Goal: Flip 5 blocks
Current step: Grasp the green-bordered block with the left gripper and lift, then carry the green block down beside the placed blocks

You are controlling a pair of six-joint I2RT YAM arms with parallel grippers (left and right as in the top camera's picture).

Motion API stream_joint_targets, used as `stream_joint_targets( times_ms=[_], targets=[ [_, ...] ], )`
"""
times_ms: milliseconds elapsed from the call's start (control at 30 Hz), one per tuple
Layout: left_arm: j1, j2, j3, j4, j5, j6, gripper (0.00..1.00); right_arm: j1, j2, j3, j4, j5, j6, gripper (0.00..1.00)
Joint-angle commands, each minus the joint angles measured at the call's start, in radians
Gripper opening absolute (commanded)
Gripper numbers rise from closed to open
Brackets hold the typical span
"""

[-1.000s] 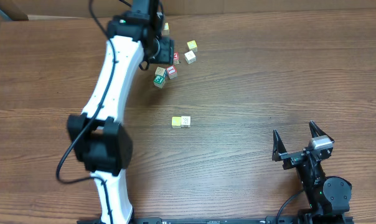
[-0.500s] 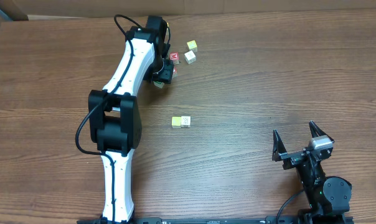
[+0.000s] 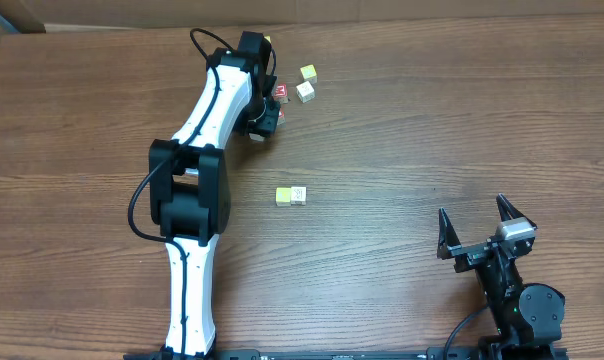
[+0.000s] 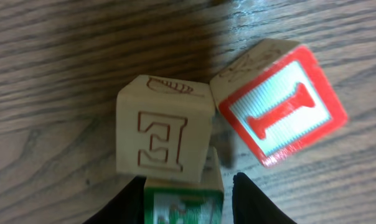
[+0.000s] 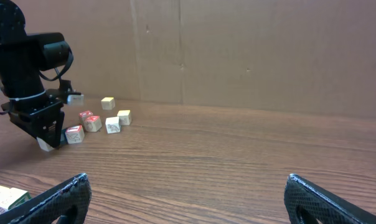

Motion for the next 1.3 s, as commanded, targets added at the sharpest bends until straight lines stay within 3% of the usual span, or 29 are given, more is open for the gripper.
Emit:
stream_joint_targets(
  times_ms=[0, 267, 633, 1000, 1267],
  targets=[
    [0.003, 0.011, -0.002, 0.011, -0.006, 0.003, 0.33, -0.003, -0.006, -0.010, 0.003, -0.003, -0.004, 1.00],
    [0.003, 0.005, -0.001, 0.010, -0.006, -0.005, 0.22, -0.003, -0.006, -0.010, 0.003, -0.003, -0.004, 1.00],
    [0.004, -0.054, -0.001, -0.023, -0.006, -0.064, 0.21, -0.003, -0.006, -0.010, 0.003, -0.003, -0.004, 1.00],
    [0.003, -0.309, -0.001, -0.133, -0.005, -0.153, 0.19, -0.003, -0.006, -0.010, 0.003, -0.003, -0.004, 1.00],
    [0.003, -0.525, -0.001, -0.311, -0.005, -0.239, 0.17, -0.003, -0.006, -0.010, 0.003, -0.002, -0.004, 1.00]
  ],
)
